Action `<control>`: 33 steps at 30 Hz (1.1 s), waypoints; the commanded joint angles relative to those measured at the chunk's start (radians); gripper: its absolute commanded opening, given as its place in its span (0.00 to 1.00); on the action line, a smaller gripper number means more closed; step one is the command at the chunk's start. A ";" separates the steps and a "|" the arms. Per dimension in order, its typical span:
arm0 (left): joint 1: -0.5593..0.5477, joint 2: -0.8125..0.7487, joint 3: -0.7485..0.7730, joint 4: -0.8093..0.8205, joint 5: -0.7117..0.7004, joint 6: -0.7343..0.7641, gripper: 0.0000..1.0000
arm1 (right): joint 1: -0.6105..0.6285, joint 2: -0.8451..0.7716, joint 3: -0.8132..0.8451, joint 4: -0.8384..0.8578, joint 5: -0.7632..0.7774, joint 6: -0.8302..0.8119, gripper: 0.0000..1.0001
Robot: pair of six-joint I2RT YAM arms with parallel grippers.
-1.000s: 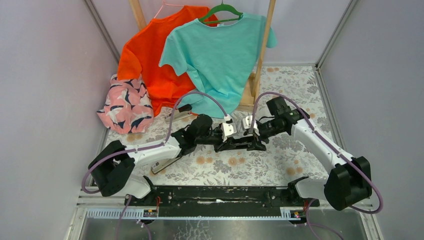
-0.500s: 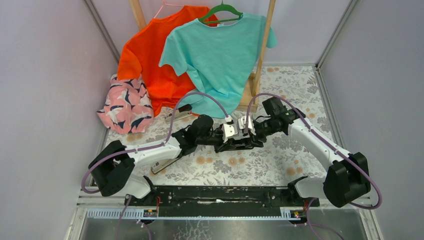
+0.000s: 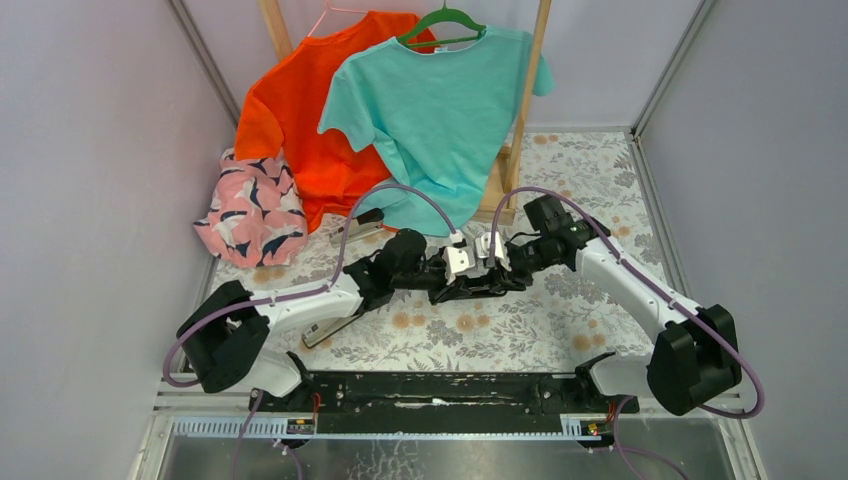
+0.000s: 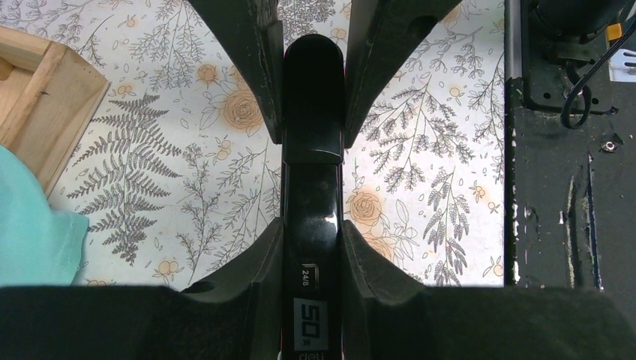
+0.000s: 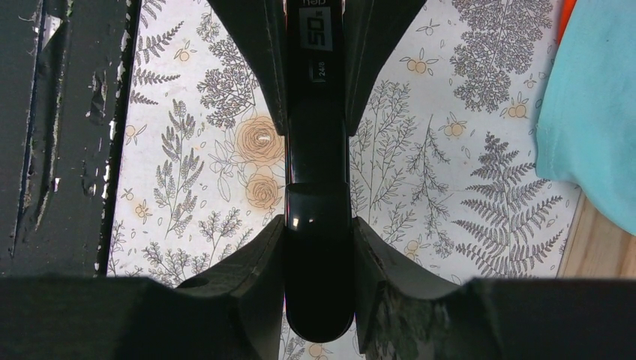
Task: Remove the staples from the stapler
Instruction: Unload the staple at the center of the board.
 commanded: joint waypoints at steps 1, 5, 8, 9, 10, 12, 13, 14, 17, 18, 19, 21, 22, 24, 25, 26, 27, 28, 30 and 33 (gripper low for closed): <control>-0.008 -0.039 0.024 0.152 0.006 -0.057 0.29 | 0.004 -0.042 -0.002 0.018 -0.009 0.024 0.01; 0.013 -0.145 -0.127 0.442 -0.031 -0.253 0.98 | -0.032 -0.072 -0.003 0.015 -0.095 0.083 0.00; 0.059 -0.269 -0.330 0.789 -0.112 -0.429 1.00 | -0.111 -0.082 0.027 -0.020 -0.236 0.116 0.00; 0.086 -0.302 -0.399 0.902 -0.137 -0.499 1.00 | -0.142 -0.083 0.043 -0.037 -0.284 0.119 0.00; 0.120 -0.329 -0.460 1.013 -0.155 -0.559 1.00 | -0.168 -0.081 0.059 -0.051 -0.329 0.130 0.00; 0.161 -0.351 -0.544 1.170 -0.168 -0.651 1.00 | -0.221 -0.081 0.087 -0.055 -0.408 0.172 0.00; 0.172 -0.347 -0.565 1.220 -0.169 -0.691 1.00 | -0.234 -0.083 0.097 -0.043 -0.439 0.210 0.00; 0.176 -0.333 -0.581 1.284 -0.172 -0.725 1.00 | -0.243 -0.091 0.107 -0.018 -0.465 0.265 0.00; 0.177 -0.257 -0.568 1.366 -0.146 -0.818 1.00 | -0.246 -0.141 0.094 0.169 -0.522 0.525 0.00; 0.174 -0.235 -0.548 1.370 -0.133 -0.845 1.00 | -0.247 -0.167 0.078 0.285 -0.528 0.658 0.00; 0.172 -0.212 -0.524 1.370 -0.124 -0.869 1.00 | -0.247 -0.197 0.052 0.477 -0.528 0.854 0.00; 0.166 -0.179 -0.466 1.370 -0.112 -0.890 1.00 | -0.246 -0.247 0.001 0.780 -0.510 1.166 0.00; 0.161 -0.167 -0.442 1.370 -0.108 -0.892 1.00 | -0.247 -0.260 -0.017 0.922 -0.504 1.299 0.00; 0.147 -0.146 -0.400 1.370 -0.112 -0.897 1.00 | -0.246 -0.263 -0.040 1.156 -0.499 1.547 0.00; 0.140 -0.137 -0.382 1.370 -0.116 -0.903 1.00 | -0.246 -0.261 -0.051 1.272 -0.491 1.663 0.00; 0.134 -0.124 -0.365 1.370 -0.123 -0.915 1.00 | -0.247 -0.257 -0.069 1.398 -0.480 1.779 0.00; 0.129 -0.115 -0.349 1.371 -0.133 -0.931 1.00 | -0.247 -0.252 -0.082 1.496 -0.461 1.870 0.00; 0.124 -0.106 -0.335 1.370 -0.143 -0.947 1.00 | -0.247 -0.244 -0.092 1.577 -0.453 1.949 0.00; 0.115 -0.088 -0.310 1.371 -0.166 -0.963 1.00 | -0.247 -0.219 -0.102 1.730 -0.428 2.095 0.00; 0.088 -0.062 -0.273 1.372 -0.179 -0.970 1.00 | -0.245 -0.170 -0.110 1.929 -0.401 2.278 0.00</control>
